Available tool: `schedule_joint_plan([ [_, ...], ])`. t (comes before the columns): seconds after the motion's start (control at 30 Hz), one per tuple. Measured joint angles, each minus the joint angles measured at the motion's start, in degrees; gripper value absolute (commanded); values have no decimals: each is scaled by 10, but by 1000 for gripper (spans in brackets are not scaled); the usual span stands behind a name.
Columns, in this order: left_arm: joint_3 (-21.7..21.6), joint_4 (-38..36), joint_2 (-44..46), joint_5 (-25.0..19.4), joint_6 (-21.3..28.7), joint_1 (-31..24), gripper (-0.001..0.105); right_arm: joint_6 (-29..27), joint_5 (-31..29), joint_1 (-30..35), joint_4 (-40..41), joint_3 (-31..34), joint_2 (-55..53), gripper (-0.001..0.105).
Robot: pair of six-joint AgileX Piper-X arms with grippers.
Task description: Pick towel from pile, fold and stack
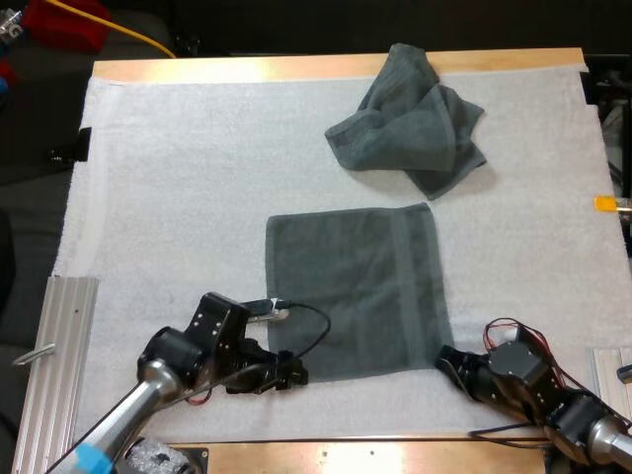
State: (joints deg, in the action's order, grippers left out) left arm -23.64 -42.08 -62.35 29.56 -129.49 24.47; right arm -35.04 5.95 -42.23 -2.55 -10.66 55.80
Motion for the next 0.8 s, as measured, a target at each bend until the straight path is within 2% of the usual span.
schedule_joint_plan([
  [0.13, 0, 10, -35, 1, -1, 0, 68, 0, 0, 0, 0, 0, 0, 1],
  [0.37, 0, 51, -64, 39, -5, 0, 68, -1, 0, 0, 0, 0, 0, 1],
  [0.63, -5, 60, -86, 55, -9, -3, 67, -1, 0, 0, 0, 0, 0, 1],
  [0.8, -6, 64, -95, 50, -10, -4, 40, -1, 2, 0, 0, 0, 0, 1],
])
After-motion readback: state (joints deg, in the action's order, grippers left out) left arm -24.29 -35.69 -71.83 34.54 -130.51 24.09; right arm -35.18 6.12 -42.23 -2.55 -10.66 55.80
